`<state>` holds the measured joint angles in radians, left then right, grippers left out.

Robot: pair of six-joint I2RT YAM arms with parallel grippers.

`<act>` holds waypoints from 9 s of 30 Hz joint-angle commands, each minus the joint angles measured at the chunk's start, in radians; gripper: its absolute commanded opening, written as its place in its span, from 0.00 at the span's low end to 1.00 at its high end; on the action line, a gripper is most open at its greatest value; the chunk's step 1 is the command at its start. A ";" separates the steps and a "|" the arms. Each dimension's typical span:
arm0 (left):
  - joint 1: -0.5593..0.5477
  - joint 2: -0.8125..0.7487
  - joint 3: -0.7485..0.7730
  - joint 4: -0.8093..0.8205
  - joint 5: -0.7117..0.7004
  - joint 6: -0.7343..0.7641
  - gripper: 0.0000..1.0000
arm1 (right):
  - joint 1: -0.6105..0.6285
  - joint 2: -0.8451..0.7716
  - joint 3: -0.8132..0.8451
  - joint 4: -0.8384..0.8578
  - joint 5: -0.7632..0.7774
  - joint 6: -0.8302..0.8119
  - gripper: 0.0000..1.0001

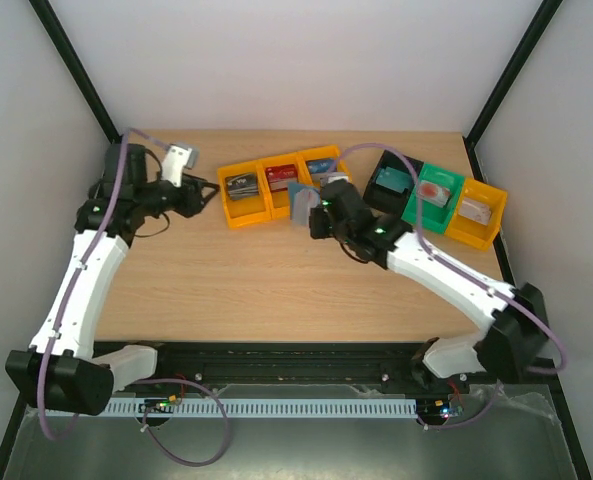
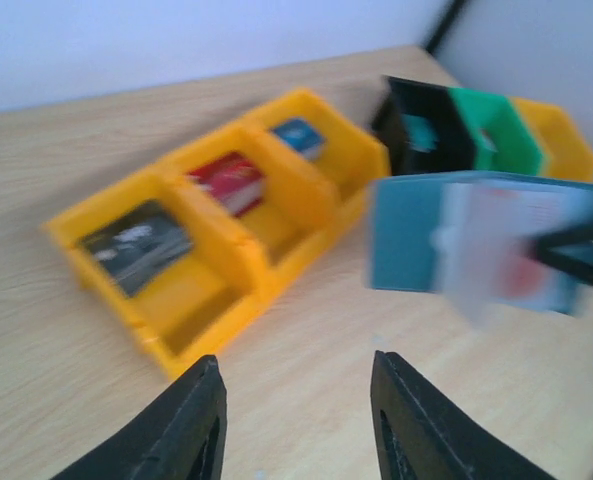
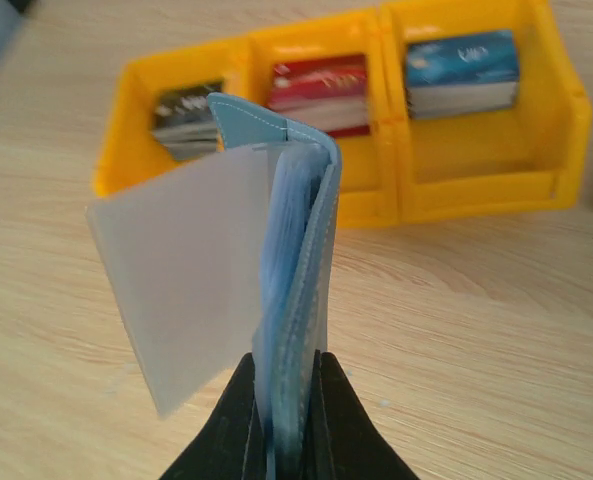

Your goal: Take the credit cards out of the card holder

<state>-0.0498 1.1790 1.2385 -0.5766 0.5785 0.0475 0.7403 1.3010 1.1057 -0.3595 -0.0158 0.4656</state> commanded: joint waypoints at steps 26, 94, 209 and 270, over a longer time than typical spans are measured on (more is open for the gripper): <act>-0.173 0.002 -0.235 0.189 0.372 -0.229 0.36 | 0.098 0.046 0.009 0.360 -0.568 0.027 0.02; -0.051 -0.037 -0.079 -0.069 0.620 0.059 0.02 | -0.083 -0.135 -0.118 0.363 -0.778 -0.177 0.02; 0.048 -0.070 -0.152 0.088 0.521 -0.317 0.02 | 0.112 -0.061 0.090 0.212 -0.080 -0.446 0.56; 0.139 -0.061 -0.253 0.419 0.496 -0.936 0.84 | 0.412 0.378 0.035 1.151 0.665 -1.835 0.02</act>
<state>0.0772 1.1290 0.9962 -0.1654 1.0702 -0.8951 1.1805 1.8168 1.1454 1.0328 0.6296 -1.5642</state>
